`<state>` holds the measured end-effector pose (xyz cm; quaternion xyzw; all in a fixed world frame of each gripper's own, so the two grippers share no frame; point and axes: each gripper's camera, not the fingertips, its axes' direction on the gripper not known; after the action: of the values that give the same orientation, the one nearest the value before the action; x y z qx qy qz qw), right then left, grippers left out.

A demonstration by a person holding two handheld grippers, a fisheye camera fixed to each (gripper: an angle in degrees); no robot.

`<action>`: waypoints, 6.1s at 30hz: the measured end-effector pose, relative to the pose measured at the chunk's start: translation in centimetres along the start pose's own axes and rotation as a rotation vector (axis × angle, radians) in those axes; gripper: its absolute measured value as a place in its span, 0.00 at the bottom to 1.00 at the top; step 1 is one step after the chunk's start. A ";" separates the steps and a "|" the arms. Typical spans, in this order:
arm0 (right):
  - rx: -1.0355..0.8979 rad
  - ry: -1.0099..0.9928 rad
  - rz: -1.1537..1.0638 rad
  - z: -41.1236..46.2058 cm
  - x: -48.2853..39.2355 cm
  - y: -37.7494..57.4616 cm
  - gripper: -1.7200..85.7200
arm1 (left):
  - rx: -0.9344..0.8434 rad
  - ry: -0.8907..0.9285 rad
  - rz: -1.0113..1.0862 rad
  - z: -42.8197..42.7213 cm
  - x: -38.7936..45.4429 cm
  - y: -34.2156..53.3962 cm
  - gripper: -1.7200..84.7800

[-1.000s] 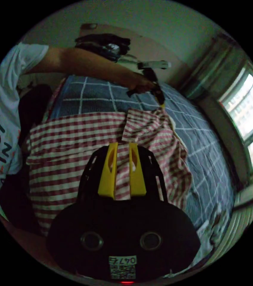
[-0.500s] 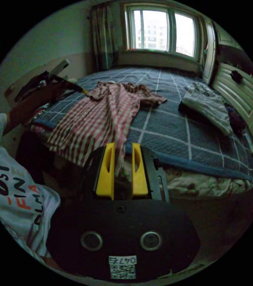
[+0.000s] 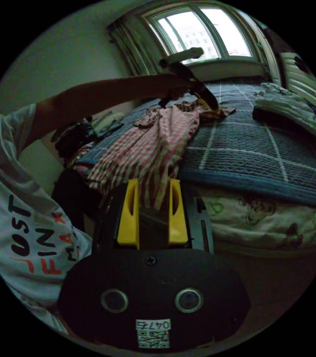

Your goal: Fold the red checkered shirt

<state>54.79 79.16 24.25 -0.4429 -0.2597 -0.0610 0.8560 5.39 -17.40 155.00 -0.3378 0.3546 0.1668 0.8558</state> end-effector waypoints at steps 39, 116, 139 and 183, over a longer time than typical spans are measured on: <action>-0.225 -0.140 -0.313 14.9 -15.7 -16.5 0.03 | 0.407 -0.156 -0.795 0.5 -14.9 33.3 0.01; -0.049 -0.354 -0.251 34.8 2.9 -69.9 0.02 | 0.599 0.174 -0.443 0.5 -12.5 61.4 0.03; -0.100 0.134 -0.640 37.3 -8.4 -62.3 0.02 | 0.483 0.104 -0.535 7.0 -12.1 60.1 0.01; -0.209 0.359 -0.769 19.3 -31.6 -0.8 0.12 | 0.476 0.422 -0.900 10.6 7.4 96.9 0.08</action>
<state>19.86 89.93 18.22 -0.3809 -0.2452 -0.4771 0.7531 -35.14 59.77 110.66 -0.2795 0.3672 -0.3716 0.8056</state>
